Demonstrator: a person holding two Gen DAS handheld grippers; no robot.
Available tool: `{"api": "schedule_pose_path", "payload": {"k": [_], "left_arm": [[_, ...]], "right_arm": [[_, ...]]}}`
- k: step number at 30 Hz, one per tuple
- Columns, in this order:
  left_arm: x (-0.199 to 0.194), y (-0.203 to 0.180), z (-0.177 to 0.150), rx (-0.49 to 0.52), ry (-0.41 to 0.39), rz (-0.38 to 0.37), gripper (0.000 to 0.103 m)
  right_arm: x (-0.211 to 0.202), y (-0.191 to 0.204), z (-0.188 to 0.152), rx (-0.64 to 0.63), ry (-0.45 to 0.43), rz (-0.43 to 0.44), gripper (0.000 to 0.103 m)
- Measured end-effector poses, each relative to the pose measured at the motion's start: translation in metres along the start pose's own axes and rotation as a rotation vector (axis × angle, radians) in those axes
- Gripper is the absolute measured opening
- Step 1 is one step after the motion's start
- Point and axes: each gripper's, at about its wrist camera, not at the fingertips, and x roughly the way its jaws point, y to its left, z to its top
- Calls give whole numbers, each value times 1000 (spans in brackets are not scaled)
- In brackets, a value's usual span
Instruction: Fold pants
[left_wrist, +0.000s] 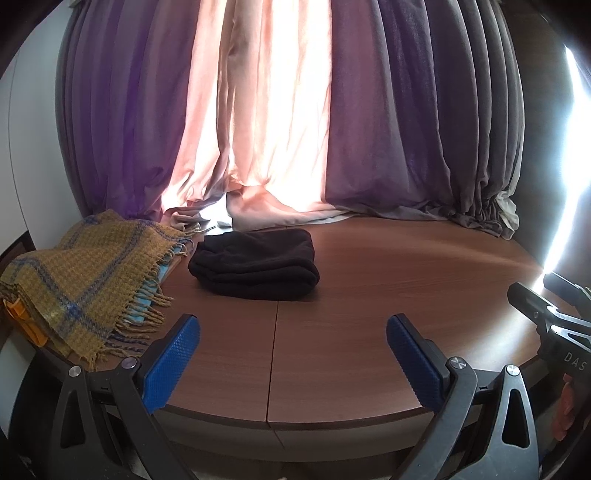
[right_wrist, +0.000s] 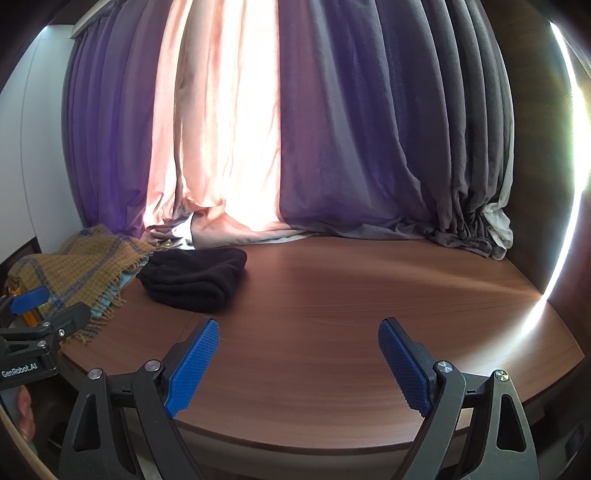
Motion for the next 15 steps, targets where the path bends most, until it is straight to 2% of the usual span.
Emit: {"api": "schedule_pose_path", "payload": {"k": [11,15], "left_arm": [[-6,-2,2,10,-8,0,103],[-6,-4,1,26,0,21,103]], "right_arm": [[-4,-2,2,-6,-3,8,89],[-4,0,2,-4,-3,7,89]]}}
